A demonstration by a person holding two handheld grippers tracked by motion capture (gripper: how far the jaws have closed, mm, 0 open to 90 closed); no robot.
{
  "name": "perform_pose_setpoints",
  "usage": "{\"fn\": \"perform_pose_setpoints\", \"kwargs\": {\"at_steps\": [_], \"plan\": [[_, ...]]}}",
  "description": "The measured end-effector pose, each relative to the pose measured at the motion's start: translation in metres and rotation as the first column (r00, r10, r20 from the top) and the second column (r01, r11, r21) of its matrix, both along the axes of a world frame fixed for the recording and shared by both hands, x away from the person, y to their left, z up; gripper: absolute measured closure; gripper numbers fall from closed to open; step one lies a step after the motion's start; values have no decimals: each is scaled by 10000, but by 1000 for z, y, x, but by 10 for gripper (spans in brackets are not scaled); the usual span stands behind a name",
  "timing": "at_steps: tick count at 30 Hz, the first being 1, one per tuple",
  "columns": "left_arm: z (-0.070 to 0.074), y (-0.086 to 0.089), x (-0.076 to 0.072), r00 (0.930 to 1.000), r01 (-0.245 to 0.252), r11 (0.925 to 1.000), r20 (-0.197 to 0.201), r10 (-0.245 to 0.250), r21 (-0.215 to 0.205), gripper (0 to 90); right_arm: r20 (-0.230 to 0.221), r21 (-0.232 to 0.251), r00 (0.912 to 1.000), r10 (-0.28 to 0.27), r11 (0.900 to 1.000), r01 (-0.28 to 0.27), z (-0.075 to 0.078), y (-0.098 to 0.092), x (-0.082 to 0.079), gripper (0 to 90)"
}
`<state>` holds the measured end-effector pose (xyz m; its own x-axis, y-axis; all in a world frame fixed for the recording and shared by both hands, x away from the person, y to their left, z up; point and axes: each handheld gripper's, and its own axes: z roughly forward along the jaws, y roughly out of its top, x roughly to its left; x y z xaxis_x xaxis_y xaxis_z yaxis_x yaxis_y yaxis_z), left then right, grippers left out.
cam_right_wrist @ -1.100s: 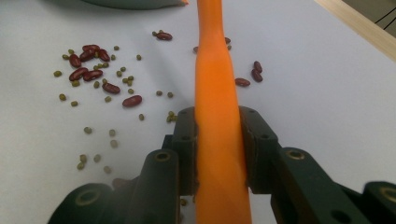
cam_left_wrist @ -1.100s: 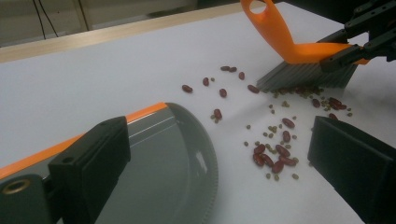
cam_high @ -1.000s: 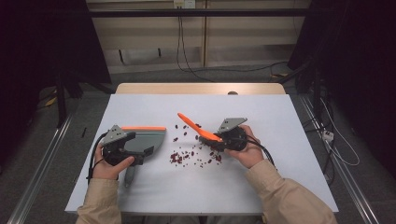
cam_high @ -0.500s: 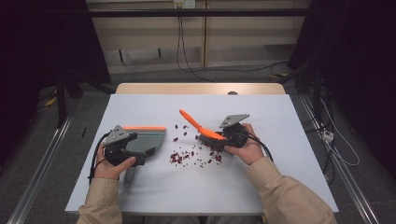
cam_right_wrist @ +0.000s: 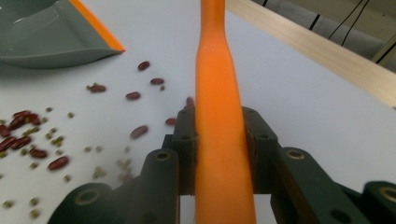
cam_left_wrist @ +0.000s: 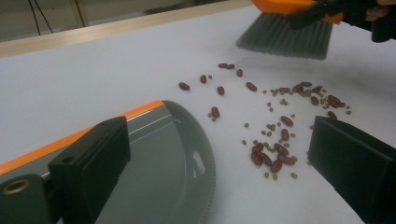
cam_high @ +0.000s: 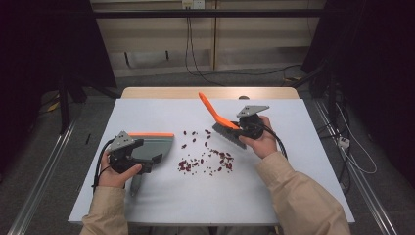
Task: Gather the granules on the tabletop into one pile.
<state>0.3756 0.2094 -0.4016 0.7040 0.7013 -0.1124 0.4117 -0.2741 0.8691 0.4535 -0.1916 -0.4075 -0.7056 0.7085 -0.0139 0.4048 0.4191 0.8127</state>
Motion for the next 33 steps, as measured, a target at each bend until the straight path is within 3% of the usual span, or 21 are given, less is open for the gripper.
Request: {"fn": "perform_pose_setpoints", "kwargs": {"at_steps": [8,13,15,17,25,33], "plan": [[0,5,-2,9999,-154,9998,-23,154,-117,56,508,-471,9981,340,9984,-316,-12,28,42,710],[0,11,-3,9995,-306,9994,-38,305,-137,56,869,-860,9928,827,9935,-752,-19,47,58,710],[-1,13,-3,9994,-340,9993,-60,339,-135,56,815,-976,9900,1151,9895,-1070,-22,54,61,710],[-1,14,-3,9993,-360,9993,-79,359,-136,56,695,-924,9884,1349,9874,-1282,-24,58,59,710],[-2,16,-5,9990,-441,9990,-91,441,-63,56,409,-1557,9694,2421,9599,-2332,-20,62,35,707],[-2,17,-5,9988,-483,9988,-90,483,-54,56,98,-1578,9541,2994,9426,-2942,-17,58,9,706]]}}
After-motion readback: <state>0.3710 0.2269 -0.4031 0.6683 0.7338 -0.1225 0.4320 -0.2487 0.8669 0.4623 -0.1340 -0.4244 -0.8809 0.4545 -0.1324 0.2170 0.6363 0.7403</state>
